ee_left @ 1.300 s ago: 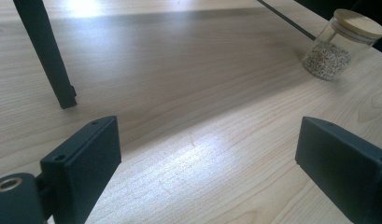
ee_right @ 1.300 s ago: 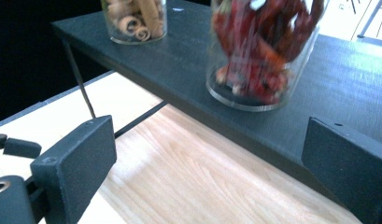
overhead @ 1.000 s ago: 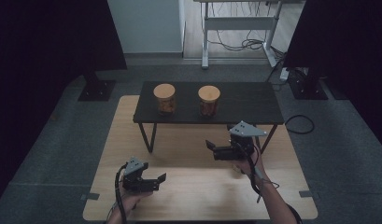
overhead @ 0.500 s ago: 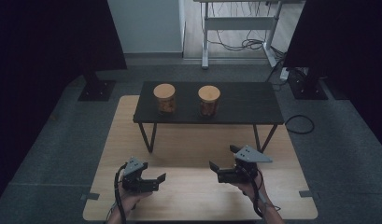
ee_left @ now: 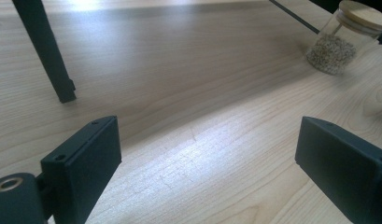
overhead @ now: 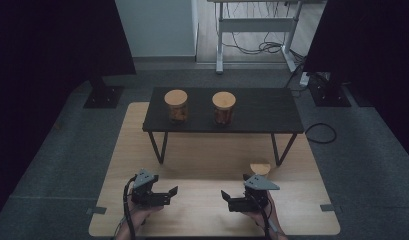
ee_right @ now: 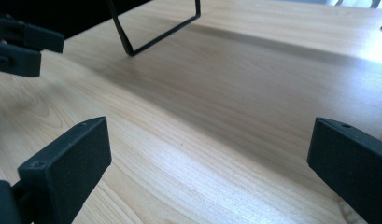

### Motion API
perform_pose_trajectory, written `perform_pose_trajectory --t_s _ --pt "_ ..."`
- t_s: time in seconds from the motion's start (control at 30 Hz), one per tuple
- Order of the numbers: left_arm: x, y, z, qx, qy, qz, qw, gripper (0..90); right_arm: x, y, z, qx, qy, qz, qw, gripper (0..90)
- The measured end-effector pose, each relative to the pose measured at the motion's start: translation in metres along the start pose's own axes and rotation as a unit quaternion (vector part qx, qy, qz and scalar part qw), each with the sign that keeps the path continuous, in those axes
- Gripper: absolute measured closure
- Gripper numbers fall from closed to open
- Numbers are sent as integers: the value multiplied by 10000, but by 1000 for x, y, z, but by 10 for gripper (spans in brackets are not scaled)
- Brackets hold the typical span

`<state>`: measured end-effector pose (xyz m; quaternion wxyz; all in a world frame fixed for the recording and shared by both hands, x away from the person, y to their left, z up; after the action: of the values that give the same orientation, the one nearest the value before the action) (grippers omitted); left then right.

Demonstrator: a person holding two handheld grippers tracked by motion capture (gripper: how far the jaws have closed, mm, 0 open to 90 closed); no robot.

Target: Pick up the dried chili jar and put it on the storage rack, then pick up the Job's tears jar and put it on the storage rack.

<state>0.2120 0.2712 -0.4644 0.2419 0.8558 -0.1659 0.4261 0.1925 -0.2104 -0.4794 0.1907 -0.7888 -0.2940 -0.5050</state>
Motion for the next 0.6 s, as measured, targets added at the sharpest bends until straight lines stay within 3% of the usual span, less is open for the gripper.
perform_pose_trajectory --t_s 0.6 --pt "0 0 0 -33 -22 3 10000 66 -4 -3 3 -39 -201 37 9998 0"
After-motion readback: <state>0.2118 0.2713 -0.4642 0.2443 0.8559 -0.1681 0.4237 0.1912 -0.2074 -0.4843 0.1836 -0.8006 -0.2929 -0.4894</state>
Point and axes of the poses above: each handheld gripper's, and its own axes: z roughly forward along the jaws, x roughly out of its top, y roughly to its right, the point moved 3 cm from there along z, roughly forward along the jaws, and after that the axes turned 7 degrees about -z, right-handed, at the moved point
